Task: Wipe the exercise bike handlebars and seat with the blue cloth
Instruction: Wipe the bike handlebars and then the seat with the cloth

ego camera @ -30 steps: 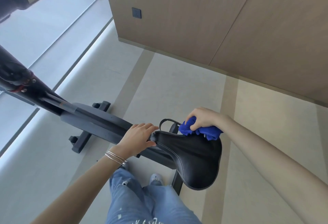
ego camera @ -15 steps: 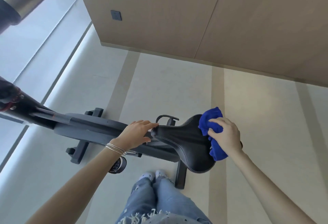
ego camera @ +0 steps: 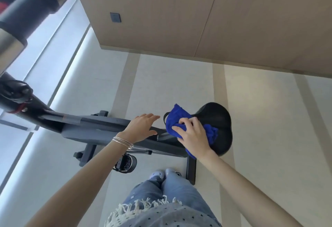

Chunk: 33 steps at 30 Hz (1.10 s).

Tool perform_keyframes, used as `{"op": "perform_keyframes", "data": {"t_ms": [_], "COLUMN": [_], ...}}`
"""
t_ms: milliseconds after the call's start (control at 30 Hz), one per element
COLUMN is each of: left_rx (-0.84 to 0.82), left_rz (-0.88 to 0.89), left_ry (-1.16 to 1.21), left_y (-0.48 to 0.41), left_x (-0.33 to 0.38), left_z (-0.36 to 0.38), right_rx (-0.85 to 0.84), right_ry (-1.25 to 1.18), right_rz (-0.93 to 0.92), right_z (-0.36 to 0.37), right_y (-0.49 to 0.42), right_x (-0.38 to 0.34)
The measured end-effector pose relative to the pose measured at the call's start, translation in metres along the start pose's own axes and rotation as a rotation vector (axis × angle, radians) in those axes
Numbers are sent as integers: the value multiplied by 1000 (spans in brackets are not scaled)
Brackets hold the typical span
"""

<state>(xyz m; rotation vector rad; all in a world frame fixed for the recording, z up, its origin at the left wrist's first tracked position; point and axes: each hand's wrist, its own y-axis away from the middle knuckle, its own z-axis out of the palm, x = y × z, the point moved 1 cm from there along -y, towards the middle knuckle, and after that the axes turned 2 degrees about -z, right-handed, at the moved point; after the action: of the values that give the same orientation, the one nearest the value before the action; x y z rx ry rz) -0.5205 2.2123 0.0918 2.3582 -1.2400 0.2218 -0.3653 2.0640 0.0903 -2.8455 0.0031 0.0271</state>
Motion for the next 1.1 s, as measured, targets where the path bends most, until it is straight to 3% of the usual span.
{"op": "perform_keyframes", "data": {"t_ms": [100,233,567,700,800,900,1100], "left_rx": [8,52,86,70,77,98,160], "left_rz": [45,130,234,208,190,158,109], "left_ry": [3,28,-97,-118,-115,-90,-26], "left_y": [-4,-14,-39,-44,-46,-47,-41], "left_x": [9,34,68,72,73,75,81], "left_z": [0,2,0,-1,-1,0,8], "right_rx": [-35,-128,-24,-72,23,111,-11], "right_ry": [111,180,4,-98,-141,-170,-200], "right_rz": [-75,-41,172,419,568,600,681], "right_z": [-4,-17,-44,-61,-77,-75,-38], "right_y": [15,46,121,159,148,106,50], "right_x": [12,31,45,59,68,74,90]}}
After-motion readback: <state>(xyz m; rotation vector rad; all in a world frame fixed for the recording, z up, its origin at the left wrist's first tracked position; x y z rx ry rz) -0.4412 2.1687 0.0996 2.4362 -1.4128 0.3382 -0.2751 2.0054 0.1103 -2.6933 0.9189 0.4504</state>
